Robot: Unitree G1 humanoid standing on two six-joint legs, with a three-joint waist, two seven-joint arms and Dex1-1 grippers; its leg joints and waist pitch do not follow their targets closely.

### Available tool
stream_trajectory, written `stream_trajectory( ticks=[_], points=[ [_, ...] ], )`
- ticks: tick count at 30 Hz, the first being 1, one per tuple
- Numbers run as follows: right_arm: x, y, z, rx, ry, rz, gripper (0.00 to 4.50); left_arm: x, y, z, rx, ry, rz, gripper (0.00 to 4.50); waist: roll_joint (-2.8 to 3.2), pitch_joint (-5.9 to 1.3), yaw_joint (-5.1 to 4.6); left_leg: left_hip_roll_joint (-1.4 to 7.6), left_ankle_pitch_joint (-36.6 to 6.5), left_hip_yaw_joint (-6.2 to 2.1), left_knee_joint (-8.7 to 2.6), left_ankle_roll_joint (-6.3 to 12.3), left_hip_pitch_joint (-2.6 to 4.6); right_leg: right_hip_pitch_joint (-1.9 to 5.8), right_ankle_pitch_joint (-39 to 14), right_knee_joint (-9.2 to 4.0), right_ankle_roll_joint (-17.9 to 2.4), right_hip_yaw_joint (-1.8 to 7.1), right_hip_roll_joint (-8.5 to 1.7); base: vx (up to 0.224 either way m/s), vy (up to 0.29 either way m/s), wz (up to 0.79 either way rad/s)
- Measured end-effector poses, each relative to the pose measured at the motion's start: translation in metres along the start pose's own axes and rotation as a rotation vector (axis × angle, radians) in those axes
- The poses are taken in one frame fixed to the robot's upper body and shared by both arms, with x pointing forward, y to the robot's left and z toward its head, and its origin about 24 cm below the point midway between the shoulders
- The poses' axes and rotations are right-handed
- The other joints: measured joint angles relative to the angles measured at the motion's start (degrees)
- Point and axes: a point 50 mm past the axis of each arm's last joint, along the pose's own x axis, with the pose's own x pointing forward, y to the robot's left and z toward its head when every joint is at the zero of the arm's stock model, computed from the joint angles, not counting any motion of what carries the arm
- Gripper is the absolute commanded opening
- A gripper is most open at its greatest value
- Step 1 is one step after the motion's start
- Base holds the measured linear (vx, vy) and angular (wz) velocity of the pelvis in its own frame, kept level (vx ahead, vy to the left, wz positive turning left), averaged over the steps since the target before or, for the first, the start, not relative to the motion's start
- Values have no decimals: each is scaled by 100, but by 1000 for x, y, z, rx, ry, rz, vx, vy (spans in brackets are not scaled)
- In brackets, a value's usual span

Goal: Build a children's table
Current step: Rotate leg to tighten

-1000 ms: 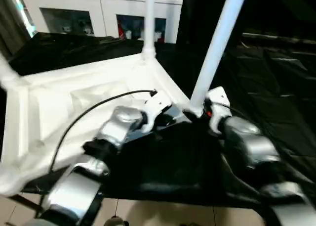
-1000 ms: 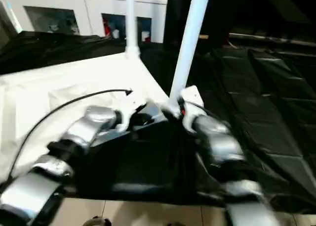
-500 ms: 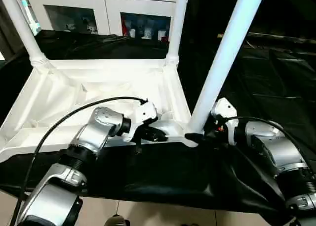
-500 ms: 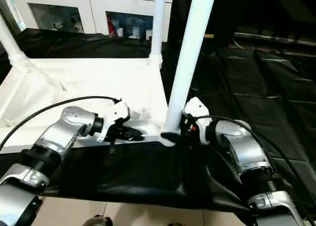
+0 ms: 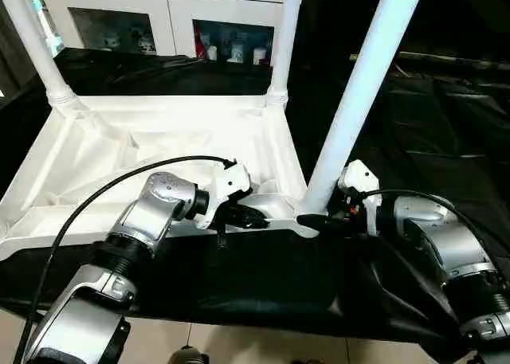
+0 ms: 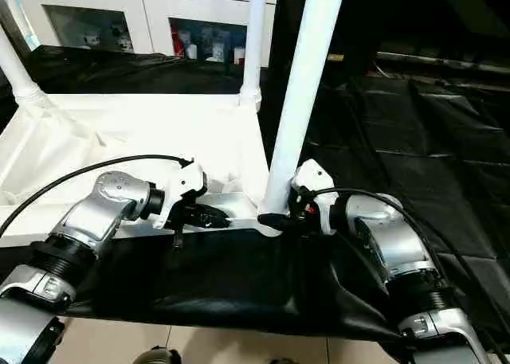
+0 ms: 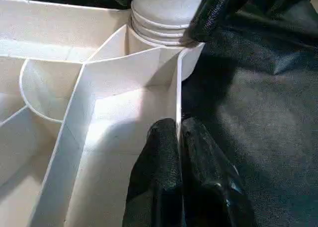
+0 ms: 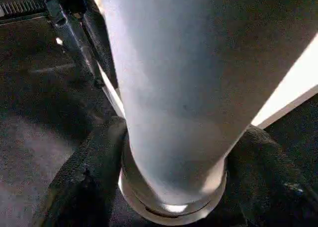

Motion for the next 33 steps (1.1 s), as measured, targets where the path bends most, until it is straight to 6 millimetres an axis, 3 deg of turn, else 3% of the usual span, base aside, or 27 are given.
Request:
stream_trajectory(
  ticks=[3, 5, 8, 13, 16, 21, 24, 29, 33],
  points=[
    [4, 0, -1, 16, -17, -24, 267, -1, 1, -1, -6, -1, 19, 0, -3, 1, -18, 0, 0, 0, 1, 0, 2, 1, 1, 1, -1, 0, 1, 0, 0, 0],
    [13, -5, -3, 87, -64, -135, 265, 1, 8, 0, -21, -5, 95, 0, -11, 4, -59, 0, 1, 0, 6, -1, 9, 5, 7, 4, -9, 2, 1, 0, 0, 0],
    [28, -18, -3, 183, -105, -369, 264, 18, 18, 8, -54, -8, 240, 0, -12, 5, -131, -3, 1, -5, 18, -3, 8, 3, 20, -2, -27, 10, -2, 0, 0, 0],
    [56, -25, 7, 268, -111, -661, 264, 39, 26, 20, -115, -13, 407, 0, -10, 0, -150, -2, 4, 7, -1, -7, 17, 2, 17, -5, -23, 5, 5, 0, 0, 0],
    [67, -25, 12, 283, -103, -747, 264, 45, 26, 24, -119, -17, 441, 0, -9, -3, -151, -2, 4, 7, -9, -7, 21, 5, 14, -7, -18, 4, 5, 0, 0, 0],
    [73, -25, 12, 286, -115, -784, 264, 48, 27, 24, -110, -12, 458, 0, -13, -7, -159, -2, 4, 8, -8, -7, 26, 10, 16, -8, -20, 7, 3, 0, 0, 0],
    [72, -25, 11, 304, -132, -784, 332, 48, 27, 24, -100, -13, 457, 0, -14, -8, -155, -2, 4, 7, -8, -7, 28, 12, 16, -8, -19, 7, 3, 0, 0, 0],
    [70, -26, 12, 301, -151, -708, 376, 43, 27, 22, -88, -14, 431, 0, -14, -8, -201, -1, 4, 8, -9, -7, 25, 7, 16, -7, -20, 5, 4, 0, 0, 0],
    [64, -25, 11, 234, -132, -605, 376, 34, 27, 17, -80, -14, 389, 0, -14, -7, -203, 0, 4, 7, -13, -6, 22, 4, 15, -7, -19, 1, 6, 0, 0, 0]
  ],
)
